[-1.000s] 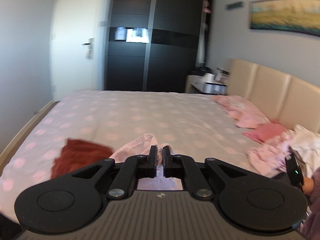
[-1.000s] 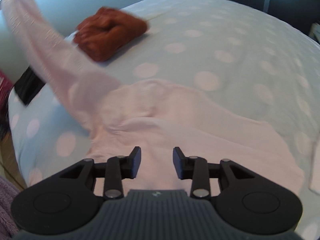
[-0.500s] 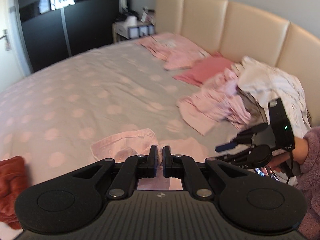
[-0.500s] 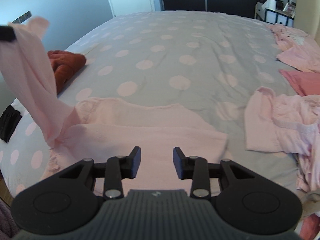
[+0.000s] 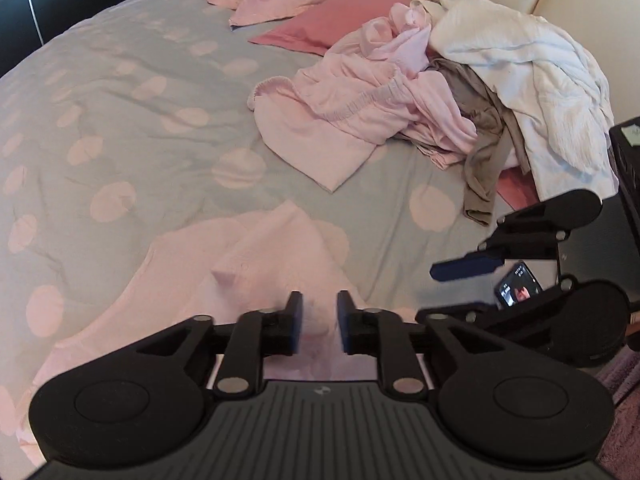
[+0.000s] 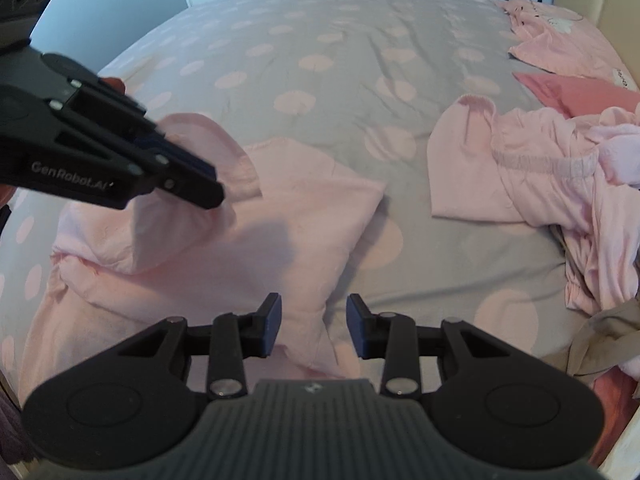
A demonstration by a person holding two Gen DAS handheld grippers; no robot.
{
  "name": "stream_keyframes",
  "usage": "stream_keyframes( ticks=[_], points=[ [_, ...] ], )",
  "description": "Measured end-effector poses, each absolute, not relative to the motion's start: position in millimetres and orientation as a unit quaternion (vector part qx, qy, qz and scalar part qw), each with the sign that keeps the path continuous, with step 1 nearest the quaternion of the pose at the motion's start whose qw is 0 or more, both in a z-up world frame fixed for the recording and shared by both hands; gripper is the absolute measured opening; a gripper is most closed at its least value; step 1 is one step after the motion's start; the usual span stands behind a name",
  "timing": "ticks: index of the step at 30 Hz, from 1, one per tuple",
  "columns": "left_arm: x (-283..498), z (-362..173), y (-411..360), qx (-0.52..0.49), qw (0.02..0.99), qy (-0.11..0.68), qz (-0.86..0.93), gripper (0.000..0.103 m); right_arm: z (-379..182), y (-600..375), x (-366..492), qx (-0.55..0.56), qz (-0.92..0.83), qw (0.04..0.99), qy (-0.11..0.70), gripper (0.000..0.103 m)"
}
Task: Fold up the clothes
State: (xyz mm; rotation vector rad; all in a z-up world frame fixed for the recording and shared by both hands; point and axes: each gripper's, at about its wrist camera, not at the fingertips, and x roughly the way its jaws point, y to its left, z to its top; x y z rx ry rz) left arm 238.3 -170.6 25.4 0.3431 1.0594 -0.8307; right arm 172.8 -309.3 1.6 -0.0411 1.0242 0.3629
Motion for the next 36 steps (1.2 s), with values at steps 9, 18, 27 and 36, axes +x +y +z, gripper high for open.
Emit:
stream_keyframes(
  ticks=[9, 18, 27, 36],
  points=[
    [230.0, 42.3, -112.4, 0.134, 0.797, 0.465, -0.361, 0.045, -9.3, -309.7, 184.4, -0.003, 0.165, 0.867, 0.471, 0.039],
    [205.5, 20.8, 19.1, 0.103, 0.831, 0.480, -0.262, 0.045, -9.4, -279.4, 232.4, 0.023, 0.189, 0.871, 0.453, 0.039],
    [191.9, -10.0, 83.2, 0.095, 0.831, 0.499, -0.226, 0.046, -37.9, -251.0, 271.2, 0.056, 0.184, 0.830, 0.523, 0.005],
    [172.5, -30.1, 79.3, 0.168, 0.827, 0.462, -0.273, 0.050, 15.4, -252.4, 218.4, 0.016, 0.257, 0.833, 0.489, 0.004]
  ],
)
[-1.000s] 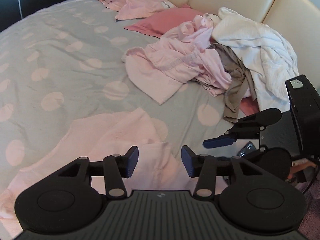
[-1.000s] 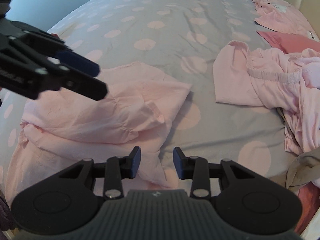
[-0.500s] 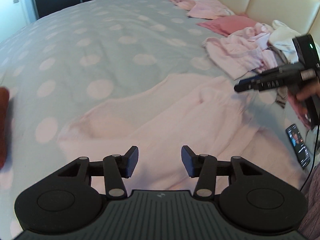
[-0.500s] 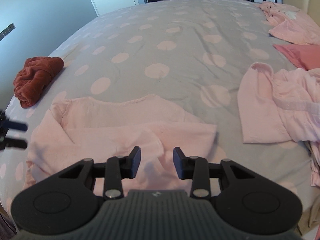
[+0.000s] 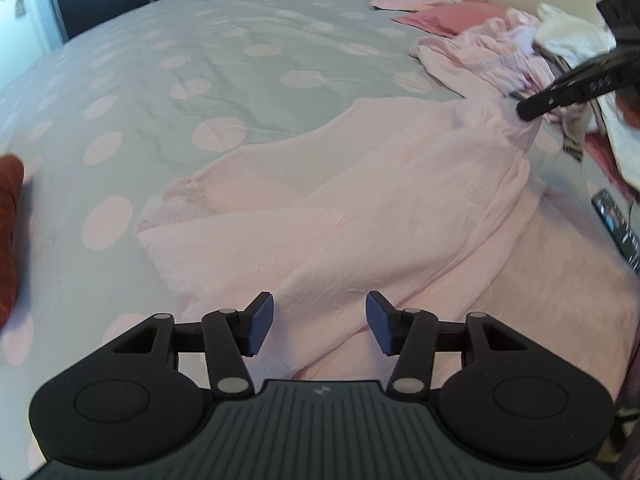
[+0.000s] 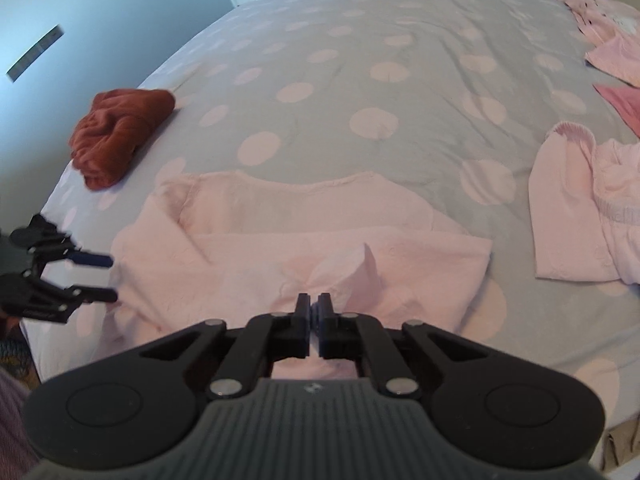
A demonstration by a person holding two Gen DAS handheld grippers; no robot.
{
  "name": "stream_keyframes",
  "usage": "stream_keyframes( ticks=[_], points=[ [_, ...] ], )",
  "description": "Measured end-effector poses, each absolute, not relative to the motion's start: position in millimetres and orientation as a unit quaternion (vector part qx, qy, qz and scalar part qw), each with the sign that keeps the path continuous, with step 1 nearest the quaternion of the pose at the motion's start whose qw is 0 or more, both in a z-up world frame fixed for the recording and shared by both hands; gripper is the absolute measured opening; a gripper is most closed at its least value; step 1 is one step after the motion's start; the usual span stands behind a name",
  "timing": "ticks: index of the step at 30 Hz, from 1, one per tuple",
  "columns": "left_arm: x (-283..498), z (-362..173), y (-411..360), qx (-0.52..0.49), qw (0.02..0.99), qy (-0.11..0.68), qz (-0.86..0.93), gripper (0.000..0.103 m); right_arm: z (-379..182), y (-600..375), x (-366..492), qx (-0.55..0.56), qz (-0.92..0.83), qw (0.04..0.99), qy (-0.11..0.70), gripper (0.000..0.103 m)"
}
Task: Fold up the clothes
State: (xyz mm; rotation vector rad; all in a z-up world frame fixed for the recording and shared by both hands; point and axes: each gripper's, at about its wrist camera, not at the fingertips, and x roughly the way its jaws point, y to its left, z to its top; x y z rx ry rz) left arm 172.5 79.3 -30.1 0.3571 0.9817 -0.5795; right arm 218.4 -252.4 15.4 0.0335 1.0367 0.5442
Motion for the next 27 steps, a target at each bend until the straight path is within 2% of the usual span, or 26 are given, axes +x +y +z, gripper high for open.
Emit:
stream_keyframes(
  ticks=[5, 11, 14, 16, 17, 18, 24, 27],
  points=[
    [159.3, -40.8, 69.3, 0.236, 0.821, 0.434, -0.285, 0.051, 5.5, -267.9, 182.0, -0.009, 0.272, 0.810, 0.519, 0.004],
    [149.6, -54.9, 66.7, 0.247, 0.797, 0.457, -0.308, 0.050, -41.9, -273.1, 142.0, -0.034, 0.283, 0.761, 0.583, 0.004],
    [141.7, -58.0, 63.8, 0.247, 0.784, 0.468, -0.324, 0.050, -54.0, -273.1, 130.7, -0.042, 0.286, 0.747, 0.598, 0.012],
    [136.4, -60.5, 61.7, 0.246, 0.773, 0.479, -0.335, 0.050, -51.5, -274.6, 125.9, -0.049, 0.285, 0.748, 0.598, 0.021],
    [133.4, -62.1, 60.5, 0.249, 0.768, 0.484, -0.338, 0.050, -47.9, -276.1, 124.2, -0.050, 0.283, 0.751, 0.594, 0.030],
    [130.8, -62.6, 59.8, 0.253, 0.764, 0.486, -0.340, 0.050, -43.1, -278.0, 123.2, -0.049, 0.281, 0.757, 0.588, 0.033],
    [124.2, -45.8, 63.7, 0.235, 0.782, 0.471, -0.335, 0.050, -2.8, -287.7, 127.4, -0.050, 0.255, 0.811, 0.525, 0.033],
    [129.9, -31.9, 67.5, 0.205, 0.803, 0.460, -0.320, 0.050, -4.1, -278.1, 129.4, -0.076, 0.266, 0.814, 0.511, 0.039]
  ],
)
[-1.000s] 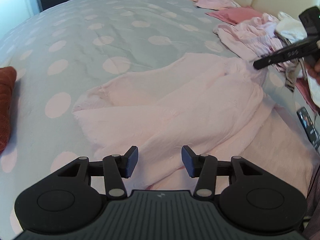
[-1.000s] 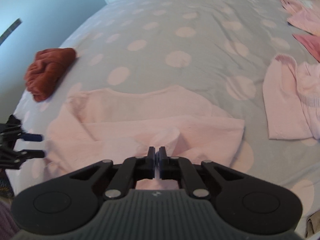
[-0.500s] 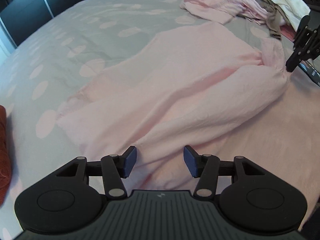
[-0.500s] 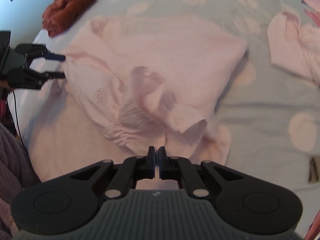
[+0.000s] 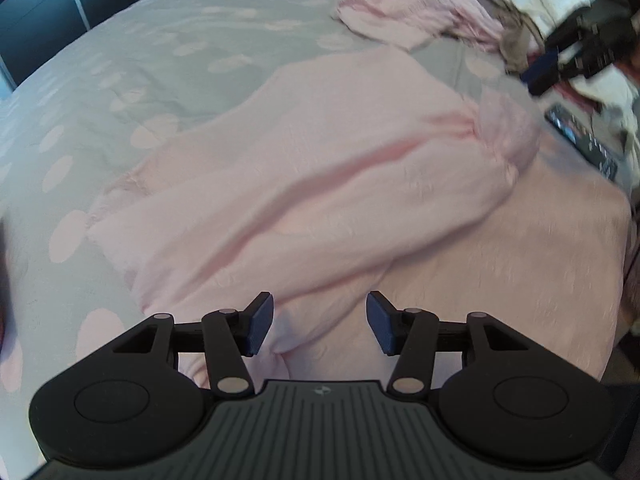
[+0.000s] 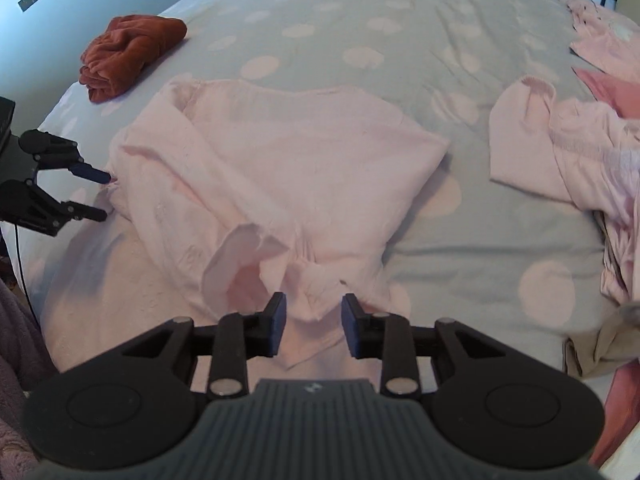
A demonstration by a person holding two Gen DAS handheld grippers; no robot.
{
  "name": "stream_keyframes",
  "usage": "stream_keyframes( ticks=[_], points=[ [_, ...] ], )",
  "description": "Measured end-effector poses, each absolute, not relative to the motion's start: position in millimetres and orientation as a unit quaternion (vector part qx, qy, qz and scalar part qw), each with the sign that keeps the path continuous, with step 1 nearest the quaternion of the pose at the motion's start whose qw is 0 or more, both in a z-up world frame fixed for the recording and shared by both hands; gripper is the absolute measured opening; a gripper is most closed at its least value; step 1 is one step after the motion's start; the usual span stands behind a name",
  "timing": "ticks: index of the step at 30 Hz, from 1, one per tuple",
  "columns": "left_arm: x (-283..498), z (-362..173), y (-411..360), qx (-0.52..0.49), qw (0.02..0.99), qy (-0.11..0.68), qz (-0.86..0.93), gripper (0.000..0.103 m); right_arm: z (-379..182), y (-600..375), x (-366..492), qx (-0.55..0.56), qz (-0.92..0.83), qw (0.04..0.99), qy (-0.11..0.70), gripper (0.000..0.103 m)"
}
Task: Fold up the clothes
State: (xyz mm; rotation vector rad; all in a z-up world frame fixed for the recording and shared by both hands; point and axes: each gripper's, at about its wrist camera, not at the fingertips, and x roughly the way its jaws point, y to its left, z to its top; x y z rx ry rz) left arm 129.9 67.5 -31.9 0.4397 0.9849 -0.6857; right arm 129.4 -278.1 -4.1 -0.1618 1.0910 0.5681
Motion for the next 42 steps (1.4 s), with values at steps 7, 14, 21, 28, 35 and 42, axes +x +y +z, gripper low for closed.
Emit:
stream_keyframes(
  ticks=[7, 14, 21, 28, 35, 42],
  points=[
    [147.2, -21.9, 63.0, 0.176, 0.825, 0.453, -0.288, 0.050, -27.6, -236.9, 126.9, -0.214, 0.292, 0.808, 0.465, 0.055],
    [149.6, -25.0, 56.0, 0.188, 0.821, 0.457, -0.285, 0.050, -34.8, -219.2, 133.8, -0.275, 0.301, 0.804, 0.433, 0.014],
    [155.4, -42.8, 61.8, 0.191, 0.811, 0.479, -0.276, 0.050, -9.2, -218.2, 143.9, -0.277, 0.277, 0.818, 0.421, 0.005],
    [162.9, -56.1, 64.9, 0.191, 0.803, 0.494, -0.273, 0.050, 29.1, -221.4, 172.5, -0.269, 0.239, 0.860, 0.363, 0.005],
    [168.6, -42.4, 65.6, 0.170, 0.813, 0.474, -0.294, 0.050, 37.8, -217.6, 207.2, -0.280, 0.198, 0.878, 0.335, 0.004],
    [188.5, -21.4, 80.3, 0.130, 0.838, 0.442, -0.294, 0.050, 43.1, -222.8, 214.8, -0.289, 0.185, 0.886, 0.314, 0.003]
  ],
)
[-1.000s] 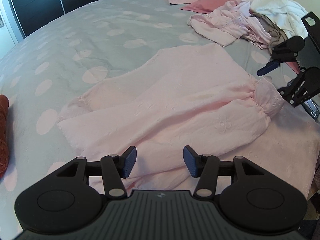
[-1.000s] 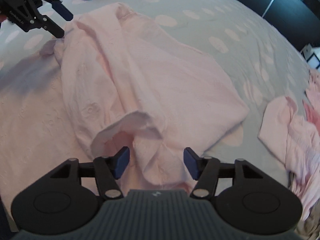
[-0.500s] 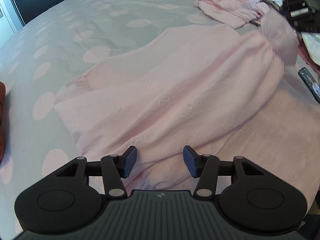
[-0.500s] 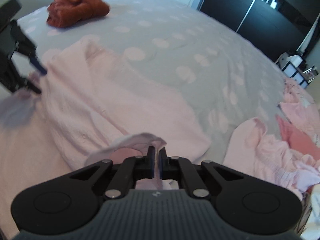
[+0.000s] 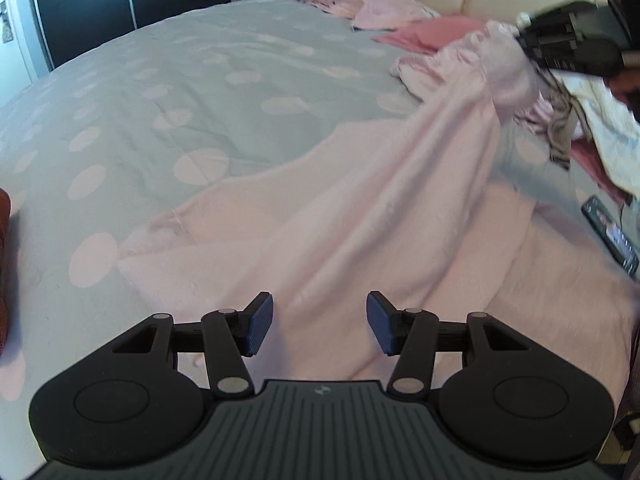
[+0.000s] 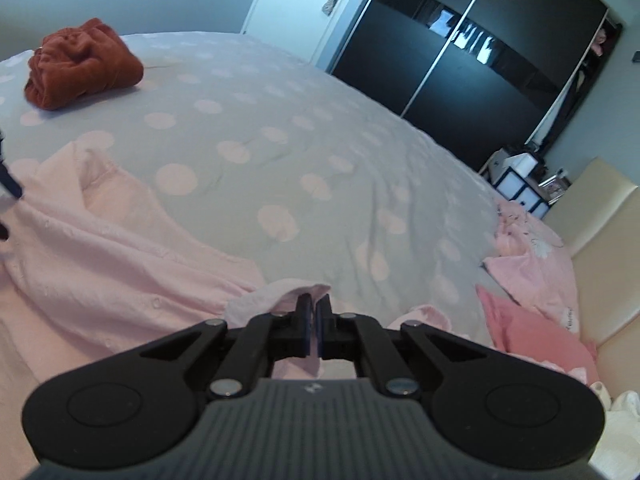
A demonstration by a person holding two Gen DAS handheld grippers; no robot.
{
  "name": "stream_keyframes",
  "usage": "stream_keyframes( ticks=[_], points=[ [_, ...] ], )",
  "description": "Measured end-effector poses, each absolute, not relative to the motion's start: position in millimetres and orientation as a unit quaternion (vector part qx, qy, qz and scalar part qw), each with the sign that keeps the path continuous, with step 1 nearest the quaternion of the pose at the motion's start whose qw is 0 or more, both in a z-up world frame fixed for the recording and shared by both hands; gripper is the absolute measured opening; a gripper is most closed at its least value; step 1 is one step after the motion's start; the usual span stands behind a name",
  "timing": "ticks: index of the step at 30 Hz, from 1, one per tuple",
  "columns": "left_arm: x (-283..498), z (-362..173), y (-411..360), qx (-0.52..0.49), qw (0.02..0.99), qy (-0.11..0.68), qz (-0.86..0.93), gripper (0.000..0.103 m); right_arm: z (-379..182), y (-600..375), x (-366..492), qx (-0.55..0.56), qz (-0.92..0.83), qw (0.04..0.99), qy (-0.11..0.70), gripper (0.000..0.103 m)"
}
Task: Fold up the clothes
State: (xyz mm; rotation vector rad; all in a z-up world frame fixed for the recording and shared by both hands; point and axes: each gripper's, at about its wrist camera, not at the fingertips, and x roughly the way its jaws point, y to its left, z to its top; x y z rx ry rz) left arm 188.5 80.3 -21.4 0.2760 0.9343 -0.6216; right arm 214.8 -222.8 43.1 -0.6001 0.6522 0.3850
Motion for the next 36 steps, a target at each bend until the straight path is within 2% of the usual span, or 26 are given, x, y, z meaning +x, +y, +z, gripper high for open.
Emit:
stream_keyframes(
  ticks=[4, 10, 13, 14, 15, 20, 23, 26, 30, 34, 35, 36],
  points=[
    [203.8, -25.2, 88.4, 0.128, 0.852, 0.439, -0.256, 0.050, 10.3, -222.6, 218.9, -0.301, 0.204, 0.852, 0.377, 0.003],
    [232.1, -33.5, 115.9, 0.068, 0.871, 0.453, -0.180, 0.050, -34.5, -225.8, 217.8, -0.305, 0.225, 0.805, 0.457, 0.004],
    [246.6, -39.3, 128.3, 0.020, 0.871, 0.468, -0.151, 0.050, -30.1, -236.4, 220.6, -0.279, 0.217, 0.804, 0.478, 0.017],
    [250.6, -40.9, 131.7, 0.008, 0.870, 0.471, -0.145, 0.050, -25.5, -241.7, 221.4, -0.267, 0.210, 0.808, 0.481, 0.030],
    [253.5, -42.3, 133.0, 0.007, 0.871, 0.471, -0.139, 0.050, -19.6, -247.8, 222.1, -0.253, 0.202, 0.814, 0.482, 0.036],
    [264.9, -50.3, 132.9, 0.007, 0.870, 0.477, -0.125, 0.048, 4.9, -281.4, 234.7, -0.122, 0.144, 0.853, 0.486, 0.038],
    [266.9, -52.3, 127.2, 0.016, 0.866, 0.483, -0.129, 0.038, 8.8, -296.6, 244.0, -0.012, 0.134, 0.859, 0.495, 0.038],
    [268.8, -53.1, 124.3, 0.017, 0.864, 0.485, -0.133, 0.025, 1.0, -297.6, 249.4, 0.047, 0.136, 0.840, 0.523, 0.038],
    [272.4, -58.0, 121.6, 0.013, 0.859, 0.494, -0.135, 0.005, -19.7, -303.9, 255.4, 0.094, 0.105, 0.819, 0.556, 0.047],
    [273.1, -60.6, 121.6, 0.013, 0.860, 0.493, -0.130, 0.001, -46.4, -315.8, 265.3, 0.173, 0.089, 0.793, 0.578, 0.047],
    [272.9, -59.7, 123.5, 0.010, 0.862, 0.490, -0.128, 0.001, -49.7, -317.2, 267.0, 0.186, 0.091, 0.791, 0.576, 0.036],
    [273.2, -58.7, 126.5, 0.004, 0.864, 0.487, -0.124, 0.001, -51.5, -317.9, 268.4, 0.197, 0.094, 0.791, 0.572, 0.016]
  ],
)
